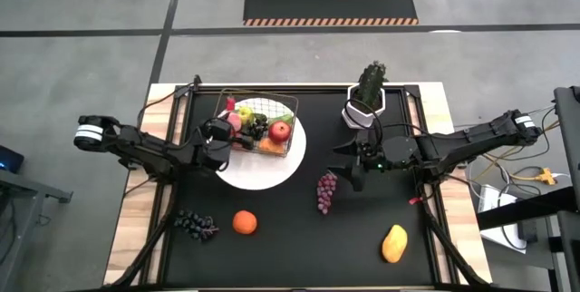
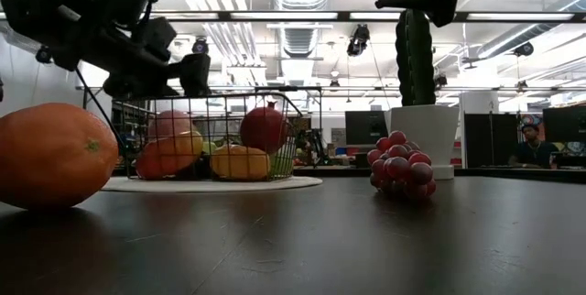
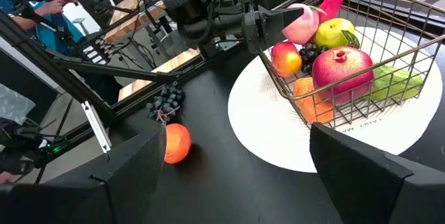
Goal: Build produce basket
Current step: Put the peach in the gold wire basket
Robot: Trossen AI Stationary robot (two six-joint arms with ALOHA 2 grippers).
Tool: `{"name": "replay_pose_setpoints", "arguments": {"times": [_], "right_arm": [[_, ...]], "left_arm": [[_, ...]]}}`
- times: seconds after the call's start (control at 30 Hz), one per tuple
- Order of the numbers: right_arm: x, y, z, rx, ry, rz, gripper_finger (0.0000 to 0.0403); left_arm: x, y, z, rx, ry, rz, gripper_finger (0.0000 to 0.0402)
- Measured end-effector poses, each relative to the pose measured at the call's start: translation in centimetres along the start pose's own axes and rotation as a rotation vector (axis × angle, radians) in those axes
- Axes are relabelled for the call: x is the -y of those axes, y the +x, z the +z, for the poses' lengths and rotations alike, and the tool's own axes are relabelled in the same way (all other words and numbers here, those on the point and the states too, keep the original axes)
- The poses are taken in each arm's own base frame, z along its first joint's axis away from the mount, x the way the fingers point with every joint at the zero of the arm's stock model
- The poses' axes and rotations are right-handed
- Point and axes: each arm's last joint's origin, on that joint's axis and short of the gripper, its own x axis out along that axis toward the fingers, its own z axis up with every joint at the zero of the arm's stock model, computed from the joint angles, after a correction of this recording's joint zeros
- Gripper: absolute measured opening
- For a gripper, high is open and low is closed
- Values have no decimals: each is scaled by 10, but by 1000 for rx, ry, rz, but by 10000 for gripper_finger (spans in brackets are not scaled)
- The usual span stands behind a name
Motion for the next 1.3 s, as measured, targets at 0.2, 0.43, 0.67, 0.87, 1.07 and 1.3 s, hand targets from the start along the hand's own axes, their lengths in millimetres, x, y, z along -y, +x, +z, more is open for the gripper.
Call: {"name": "replay_pose_setpoints", "arguments": {"times": [0.2,0.43,0.67,0.87,1.07,1.3], "right_arm": [[0,0,0,0,-3,0,334],[-2,-1,-1,-4,-49,7,329],[-8,-3,-5,-17,-134,36,329],[-12,-4,-9,-27,-163,57,329],[-12,-4,-10,-30,-181,59,329],[-12,0,-13,-46,-198,49,329]], "left_arm": [[8,-3,15,17,33,-41,332],[20,-23,41,55,92,-191,332],[25,-51,81,147,199,-311,331],[13,-51,107,150,263,-276,301],[-3,-27,108,-32,328,-195,211],[-19,7,108,-398,346,-350,37]]}}
